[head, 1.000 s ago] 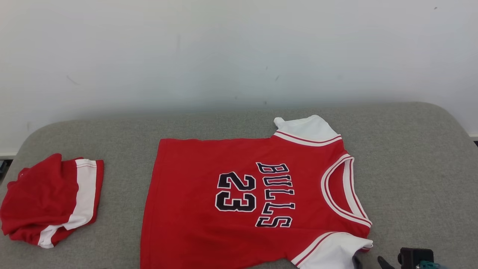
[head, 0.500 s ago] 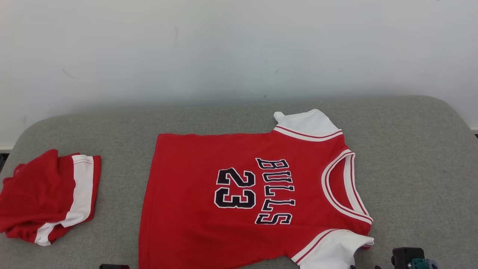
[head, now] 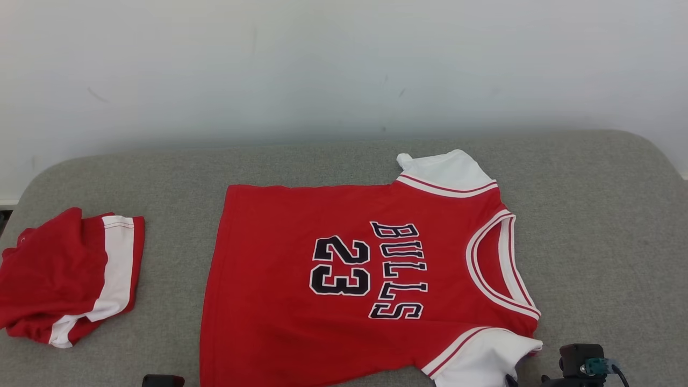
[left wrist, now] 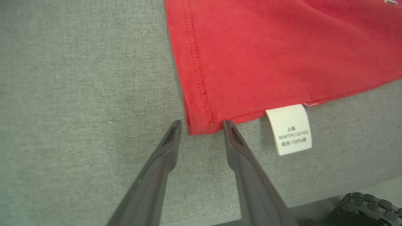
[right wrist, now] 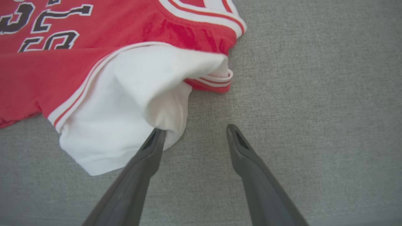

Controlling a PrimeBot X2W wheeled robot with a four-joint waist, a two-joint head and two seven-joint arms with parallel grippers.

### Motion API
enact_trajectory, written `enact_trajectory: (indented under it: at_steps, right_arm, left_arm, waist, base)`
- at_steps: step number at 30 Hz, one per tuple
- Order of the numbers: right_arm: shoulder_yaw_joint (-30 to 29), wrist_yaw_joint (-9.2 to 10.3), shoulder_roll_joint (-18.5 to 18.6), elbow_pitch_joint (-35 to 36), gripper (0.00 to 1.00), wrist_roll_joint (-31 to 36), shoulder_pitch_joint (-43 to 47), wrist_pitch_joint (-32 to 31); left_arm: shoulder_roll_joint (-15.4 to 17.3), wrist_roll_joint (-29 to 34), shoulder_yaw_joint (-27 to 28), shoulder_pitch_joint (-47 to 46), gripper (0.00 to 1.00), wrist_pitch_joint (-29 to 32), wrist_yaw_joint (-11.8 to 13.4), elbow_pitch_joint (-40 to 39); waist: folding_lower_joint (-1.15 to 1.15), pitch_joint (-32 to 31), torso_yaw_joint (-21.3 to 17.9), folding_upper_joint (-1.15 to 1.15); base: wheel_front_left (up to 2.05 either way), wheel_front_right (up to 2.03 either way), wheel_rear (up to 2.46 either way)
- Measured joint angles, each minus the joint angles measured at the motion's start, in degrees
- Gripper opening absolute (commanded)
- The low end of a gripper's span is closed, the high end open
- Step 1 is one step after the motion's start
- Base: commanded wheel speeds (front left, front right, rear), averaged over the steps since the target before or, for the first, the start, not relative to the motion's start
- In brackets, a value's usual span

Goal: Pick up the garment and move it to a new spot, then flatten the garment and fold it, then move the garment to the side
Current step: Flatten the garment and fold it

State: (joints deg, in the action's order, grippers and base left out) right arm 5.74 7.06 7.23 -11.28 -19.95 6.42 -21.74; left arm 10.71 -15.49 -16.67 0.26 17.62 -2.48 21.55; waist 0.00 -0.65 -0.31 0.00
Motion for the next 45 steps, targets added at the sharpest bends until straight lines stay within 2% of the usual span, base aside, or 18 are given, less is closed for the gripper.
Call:
enact_trajectory:
  at_steps: [13, 27, 36, 45]
  right_arm:
    - [-3.42, 0.03, 0.29, 0.71, 1.00, 0.81, 0.38, -1.02]
    - [-6.95, 0.07, 1.63, 5.61, 1.00, 0.49, 4.37, -3.04]
    - [-6.31, 0.08, -0.74, 4.50, 1.00, 0.47, 2.14, -3.53]
    - [-5.60, 0.08, -1.37, 1.21, 1.00, 1.00, -2.84, -3.81]
  left_arm:
    - [-0.77, -0.11, -0.24, -1.24, 0.81, -0.58, -0.12, 1.58]
    - [-1.16, -0.26, -0.43, -1.99, 0.78, -1.80, -0.57, 2.26]
    - [-1.54, -0.34, -1.08, -2.51, 0.85, -2.10, -1.07, 2.74]
    - [-1.48, -0.35, -1.00, -3.10, 0.85, -2.58, -1.09, 2.77]
  waist:
    - [0.00, 0.42, 0.31, 0.00]
    - [0.00, 0.02, 0.21, 0.00]
    - [0.00, 0.33, 0.85, 0.00]
    - [0.00, 1.69, 1.76, 0.00]
  base:
    - [0.00, 0.00, 0.00]
    - [0.00, 0.00, 0.00]
    - [0.00, 0.00, 0.00]
    - [0.00, 0.00, 0.00]
